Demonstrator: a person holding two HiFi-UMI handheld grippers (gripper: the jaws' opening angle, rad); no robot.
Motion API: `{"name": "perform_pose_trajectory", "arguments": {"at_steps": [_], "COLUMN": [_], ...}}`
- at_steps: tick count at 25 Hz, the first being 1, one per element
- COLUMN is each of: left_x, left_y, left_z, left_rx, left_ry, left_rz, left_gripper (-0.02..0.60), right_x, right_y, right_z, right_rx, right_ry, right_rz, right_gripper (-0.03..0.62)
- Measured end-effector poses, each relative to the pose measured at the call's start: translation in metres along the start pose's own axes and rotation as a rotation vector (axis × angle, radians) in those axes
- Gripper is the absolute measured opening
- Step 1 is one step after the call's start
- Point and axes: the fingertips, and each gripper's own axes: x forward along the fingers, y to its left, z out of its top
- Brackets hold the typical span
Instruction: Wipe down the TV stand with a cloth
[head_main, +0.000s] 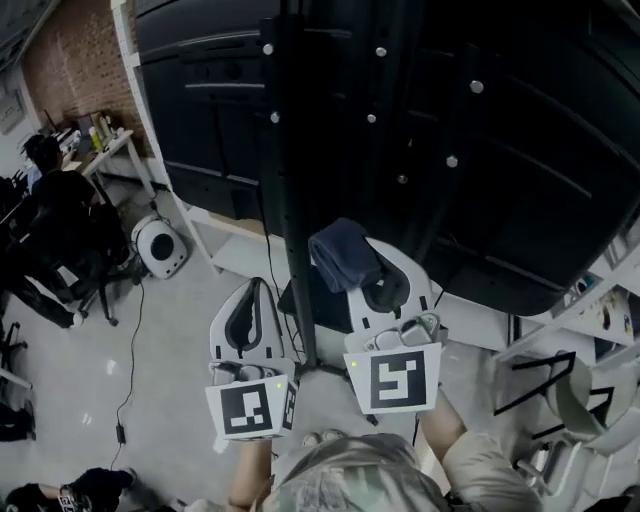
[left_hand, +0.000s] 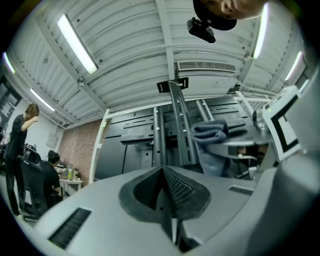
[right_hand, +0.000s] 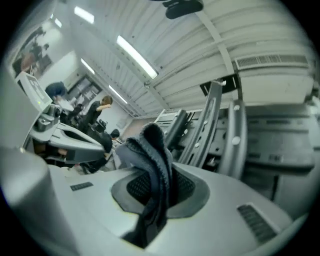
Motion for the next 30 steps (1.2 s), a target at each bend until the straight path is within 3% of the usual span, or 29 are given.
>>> {"name": "perform_pose_trajectory", "arguments": {"at_steps": [6, 12, 19, 30], "left_x": [0.053, 0.081, 0.081, 0.080], "left_y": [-0.059, -0.104, -0.131, -0.130], "left_z": [0.024, 0.037, 0.038, 0.032], "left_rx": [-0.040, -0.083, -0.114, -0.107], "left_ry": [-0.053, -0.074, -0.081, -0.068], "left_rz": [-0.242, -0.361, -0.428, -0.427], "left_gripper": [0.015, 0.015, 0.014, 0.014], "right_x": [-0.014, -0.013, 0.003, 0.014], "right_y": [-0.102, -0.173, -0.199, -0.194], "right_z": [0.091, 0.145, 0.149, 0.128], "right_rx": [-0.368, -0.730, -0.878, -0.906], "right_ry": [0.016, 0.125, 0.235, 0.293], "right_rz": [-0.338, -0.594, -0.664, -0.621], "right_gripper": [0.057, 0.057, 0.057, 0.057]}}
